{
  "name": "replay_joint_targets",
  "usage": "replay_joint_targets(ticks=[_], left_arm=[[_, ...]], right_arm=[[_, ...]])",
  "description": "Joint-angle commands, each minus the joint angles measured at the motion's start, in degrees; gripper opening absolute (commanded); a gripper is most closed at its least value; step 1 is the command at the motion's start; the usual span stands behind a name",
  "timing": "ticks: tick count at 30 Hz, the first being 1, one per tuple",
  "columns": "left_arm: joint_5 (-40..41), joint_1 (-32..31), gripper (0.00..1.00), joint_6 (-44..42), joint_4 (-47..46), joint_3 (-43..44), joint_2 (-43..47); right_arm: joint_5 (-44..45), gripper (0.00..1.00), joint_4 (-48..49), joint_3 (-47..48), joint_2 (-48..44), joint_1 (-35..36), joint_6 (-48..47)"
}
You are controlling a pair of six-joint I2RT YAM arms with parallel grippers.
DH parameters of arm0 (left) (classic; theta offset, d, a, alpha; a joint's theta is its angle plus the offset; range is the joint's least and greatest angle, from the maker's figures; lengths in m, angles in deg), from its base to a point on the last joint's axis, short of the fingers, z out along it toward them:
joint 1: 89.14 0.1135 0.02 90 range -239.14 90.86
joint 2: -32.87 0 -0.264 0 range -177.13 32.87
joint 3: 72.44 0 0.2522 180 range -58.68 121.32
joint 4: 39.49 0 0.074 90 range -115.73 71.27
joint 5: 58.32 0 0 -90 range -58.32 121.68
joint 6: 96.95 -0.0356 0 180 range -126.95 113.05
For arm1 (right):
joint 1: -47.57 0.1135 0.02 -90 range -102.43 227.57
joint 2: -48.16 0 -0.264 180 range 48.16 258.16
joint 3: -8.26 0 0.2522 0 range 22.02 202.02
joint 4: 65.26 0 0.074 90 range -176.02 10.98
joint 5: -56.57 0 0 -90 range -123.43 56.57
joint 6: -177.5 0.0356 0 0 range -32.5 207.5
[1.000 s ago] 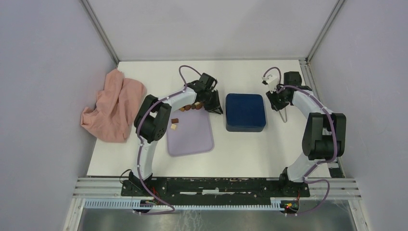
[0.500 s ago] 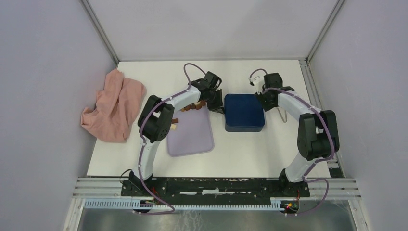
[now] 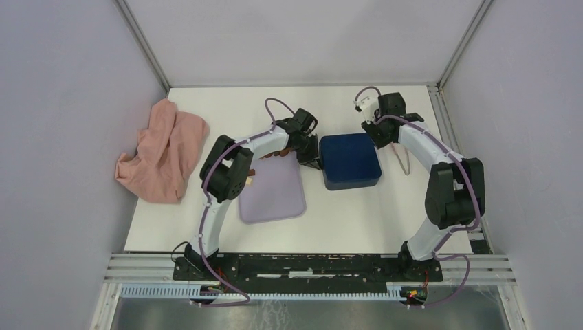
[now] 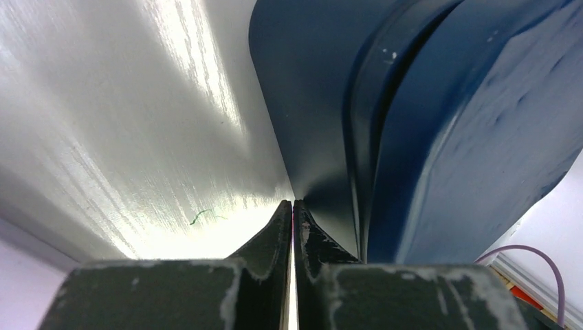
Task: Pack the chocolate
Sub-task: Adjust the packing box at the center of the board.
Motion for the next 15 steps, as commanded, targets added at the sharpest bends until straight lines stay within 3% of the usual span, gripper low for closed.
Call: replay_joint_targets(ticks=[1,8,15], left_arm=[[-2.4,0.9,0.09,2.8,-4.9,-1.9,5.3],[-2.8,2.7,0.16,1.9,-5.9,-4.7,11.6],[-5.2,4.4,0.25,4.3,-10.1,-9.2,15.4]], right_arm=[[-10.2,0.32,-3.0,7.5,-3.9,-0.6,-8.4],[-45.7,0.31,-5.0,10.3,-7.9,-0.1,-14.6],[-44.0,0.26,-10.7,13.8,-3.7,7.2,-17.8]])
